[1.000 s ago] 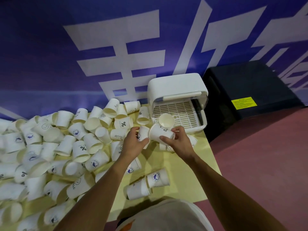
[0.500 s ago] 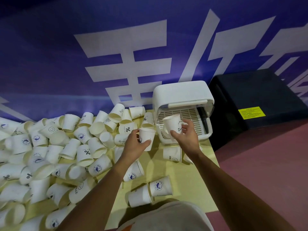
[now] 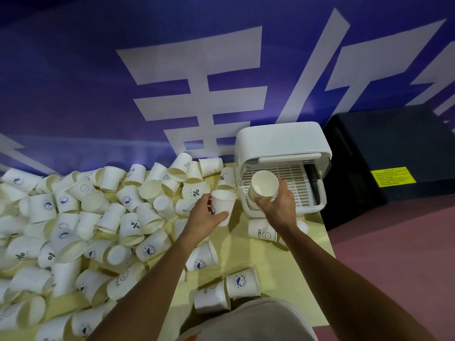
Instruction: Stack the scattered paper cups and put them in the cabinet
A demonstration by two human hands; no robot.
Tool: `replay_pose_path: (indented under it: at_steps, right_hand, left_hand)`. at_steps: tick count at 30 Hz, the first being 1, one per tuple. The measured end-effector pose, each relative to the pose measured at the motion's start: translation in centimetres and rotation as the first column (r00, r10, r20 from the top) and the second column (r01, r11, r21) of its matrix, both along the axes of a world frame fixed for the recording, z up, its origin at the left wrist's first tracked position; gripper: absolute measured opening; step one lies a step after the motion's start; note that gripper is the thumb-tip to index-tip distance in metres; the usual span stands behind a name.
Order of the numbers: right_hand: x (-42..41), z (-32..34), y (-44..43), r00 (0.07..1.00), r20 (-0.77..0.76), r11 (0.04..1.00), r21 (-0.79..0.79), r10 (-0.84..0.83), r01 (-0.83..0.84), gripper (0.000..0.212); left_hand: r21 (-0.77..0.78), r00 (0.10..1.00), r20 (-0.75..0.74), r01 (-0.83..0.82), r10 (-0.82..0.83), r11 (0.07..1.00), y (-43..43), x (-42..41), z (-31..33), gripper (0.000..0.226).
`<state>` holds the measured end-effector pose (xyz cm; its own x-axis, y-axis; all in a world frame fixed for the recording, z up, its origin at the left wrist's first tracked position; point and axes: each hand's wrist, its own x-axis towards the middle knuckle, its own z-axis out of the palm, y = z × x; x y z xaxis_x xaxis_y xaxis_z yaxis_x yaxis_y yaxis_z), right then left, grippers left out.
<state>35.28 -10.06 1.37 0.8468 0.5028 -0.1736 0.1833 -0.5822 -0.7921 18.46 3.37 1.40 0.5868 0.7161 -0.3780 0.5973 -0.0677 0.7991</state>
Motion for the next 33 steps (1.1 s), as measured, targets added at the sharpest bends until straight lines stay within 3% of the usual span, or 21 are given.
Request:
replay_pose_path:
  at_steps: [5, 14, 20, 23, 28, 33]
  right_hand:
    - [0.1, -0.7, -0.6, 1.0, 0.01, 0.999, -0.044, -0.007, 0.007, 0.071]
    - [0.3, -0.5, -0.7, 1.0, -0.014, 0.998, -0.065, 0.007, -0.008, 0.088]
    - [-1.2, 0.9, -0.5, 0.99, 0.112, 0.994, 0.052, 0.091, -0.097, 0.05]
    - [-2.1, 1.5, -0.1, 0.983, 0.049, 0.98, 0.084, 0.176, -0.18, 0.051]
    - [-3.1, 2.1, 0.1, 0.937, -0.188, 0.953, 0.129, 0.295, -0.275, 0.079]
    - [-3.3, 2.6, 0.1, 0.929, -0.208, 0.949, 0.137, 0.307, -0.284, 0.078]
  left_hand:
    - [-0.02, 1.0, -0.001, 0.002, -0.002, 1.0, -0.4, 0.0, 0.1, 0.059]
    - [-0.004, 0.999, -0.015, 0.036, -0.037, 0.999, -0.9, 0.9, 0.8, 0.062]
    - [0.007, 0.999, 0.0, 0.043, -0.043, 0.999, -1.2, 0.9, 1.2, 0.062]
    - [0.004, 0.999, 0.02, 0.041, -0.042, 0.999, -1.4, 0.7, 1.6, 0.061]
    - [-0.052, 0.994, 0.063, 0.089, -0.086, 0.995, -2.0, 0.3, 2.3, 0.055]
    - [-0.074, 0.988, 0.104, 0.125, -0.117, 0.989, -2.1, 0.0, 2.4, 0.06]
